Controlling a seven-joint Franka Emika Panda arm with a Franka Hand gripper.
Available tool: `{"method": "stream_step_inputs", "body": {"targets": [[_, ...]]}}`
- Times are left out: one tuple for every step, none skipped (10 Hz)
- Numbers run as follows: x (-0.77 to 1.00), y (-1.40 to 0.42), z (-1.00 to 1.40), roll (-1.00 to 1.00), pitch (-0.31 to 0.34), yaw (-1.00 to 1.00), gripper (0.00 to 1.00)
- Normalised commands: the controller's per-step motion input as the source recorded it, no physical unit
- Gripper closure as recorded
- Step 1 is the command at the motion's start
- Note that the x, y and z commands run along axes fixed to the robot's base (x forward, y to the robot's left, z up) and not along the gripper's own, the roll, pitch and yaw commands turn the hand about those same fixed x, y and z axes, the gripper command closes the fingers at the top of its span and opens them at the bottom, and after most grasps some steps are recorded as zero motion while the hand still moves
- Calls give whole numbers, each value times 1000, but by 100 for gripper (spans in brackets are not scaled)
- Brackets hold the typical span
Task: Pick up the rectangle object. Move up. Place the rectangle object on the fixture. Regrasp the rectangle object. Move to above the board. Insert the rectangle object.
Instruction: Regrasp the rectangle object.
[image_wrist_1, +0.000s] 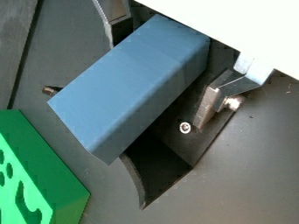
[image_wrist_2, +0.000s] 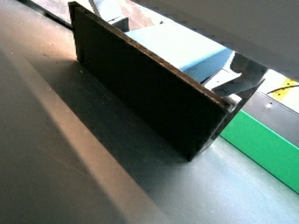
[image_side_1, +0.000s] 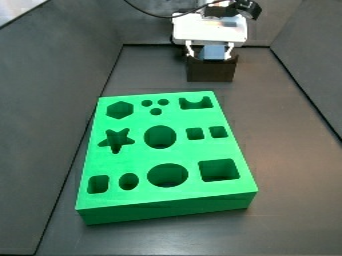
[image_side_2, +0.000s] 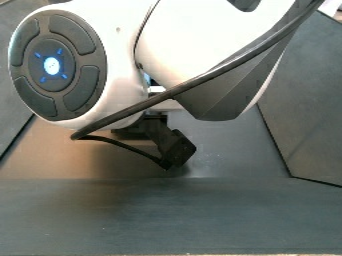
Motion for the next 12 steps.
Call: {"method": "stream_step_inputs", "body": {"targets": [[0, 0, 1000, -29, 3, -9, 0], [-4, -1, 1000, -21, 3, -2, 0], [-23, -3, 1000, 9, 4, 7, 0], [-31, -5, 1000, 26, 7, 14, 0], [-36, -5, 1000, 38, 11, 18, 0], [-40, -4, 894, 42, 20, 18, 0], [-35, -1, 653, 47, 31, 18, 0], [-34, -1, 474, 47, 44, 13, 0], [-34, 1, 350, 50, 49, 11, 0], [-95, -892, 1000, 1000, 60, 20, 0], [-91, -941, 1000, 1000, 60, 20, 0], [-116, -947, 1000, 1000, 48, 18, 0]]}}
